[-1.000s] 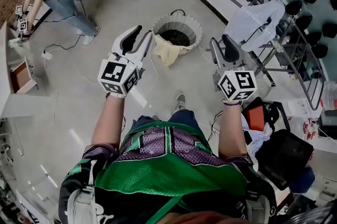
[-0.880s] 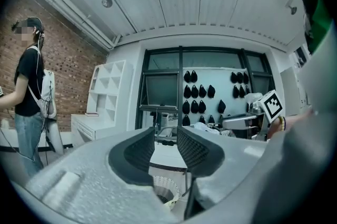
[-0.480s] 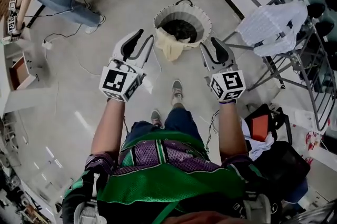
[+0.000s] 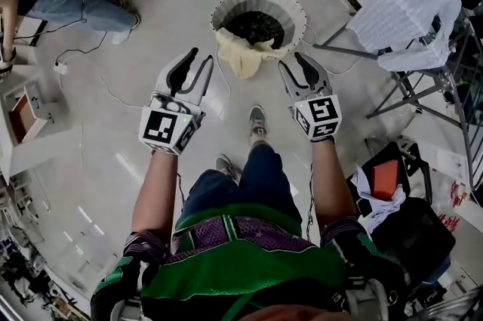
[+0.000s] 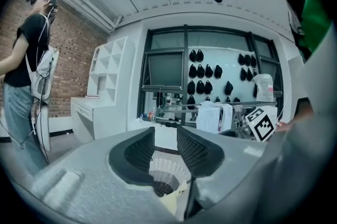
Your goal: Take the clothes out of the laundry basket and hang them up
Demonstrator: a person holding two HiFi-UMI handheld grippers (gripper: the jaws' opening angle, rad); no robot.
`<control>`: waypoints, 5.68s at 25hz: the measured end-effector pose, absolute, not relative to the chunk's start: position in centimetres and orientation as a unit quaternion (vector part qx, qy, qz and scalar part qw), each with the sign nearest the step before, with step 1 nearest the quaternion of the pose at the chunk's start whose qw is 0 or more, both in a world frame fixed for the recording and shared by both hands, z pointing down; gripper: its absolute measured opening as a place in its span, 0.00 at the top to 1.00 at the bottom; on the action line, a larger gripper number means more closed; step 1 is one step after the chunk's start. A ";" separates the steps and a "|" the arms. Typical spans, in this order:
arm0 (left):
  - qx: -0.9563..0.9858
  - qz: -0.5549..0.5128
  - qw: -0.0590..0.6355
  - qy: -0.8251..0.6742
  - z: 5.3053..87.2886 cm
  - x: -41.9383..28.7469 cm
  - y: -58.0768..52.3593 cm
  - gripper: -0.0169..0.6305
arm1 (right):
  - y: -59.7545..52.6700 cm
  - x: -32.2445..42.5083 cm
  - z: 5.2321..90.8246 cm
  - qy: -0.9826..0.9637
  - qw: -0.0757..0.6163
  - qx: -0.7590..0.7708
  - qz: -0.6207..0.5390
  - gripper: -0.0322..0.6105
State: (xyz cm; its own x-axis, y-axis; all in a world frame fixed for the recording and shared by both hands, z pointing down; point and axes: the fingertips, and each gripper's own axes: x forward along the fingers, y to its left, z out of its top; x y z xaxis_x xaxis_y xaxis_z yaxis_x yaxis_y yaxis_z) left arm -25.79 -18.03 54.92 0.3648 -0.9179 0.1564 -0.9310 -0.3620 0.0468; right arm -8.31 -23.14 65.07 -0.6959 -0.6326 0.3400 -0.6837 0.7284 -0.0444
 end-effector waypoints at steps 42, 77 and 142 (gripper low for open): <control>0.824 0.070 0.116 -0.550 80.3 -27.3 -22.5 0.76 | -31.0 -8.0 103.7 -0.865 0.396 0.307 -0.008 0.86; 0.820 0.011 0.046 -0.570 42.9 -30.6 -10.4 0.76 | -23.5 -11.1 58.5 -0.877 0.318 0.353 -0.077 0.94; 0.992 -0.032 -0.012 -0.120 32.8 34.3 12.4 0.76 | 16.8 43.2 15.1 -0.704 0.039 0.674 -0.222 0.94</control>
State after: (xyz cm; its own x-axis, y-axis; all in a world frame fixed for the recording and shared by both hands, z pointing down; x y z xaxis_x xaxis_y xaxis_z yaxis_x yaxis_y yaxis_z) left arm 34.35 12.44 32.83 0.9691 -0.2375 -0.0671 -0.2390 -0.9709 -0.0154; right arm 43.23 16.78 15.10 -0.0886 -0.9658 -0.2438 -0.9311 -0.0067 0.3648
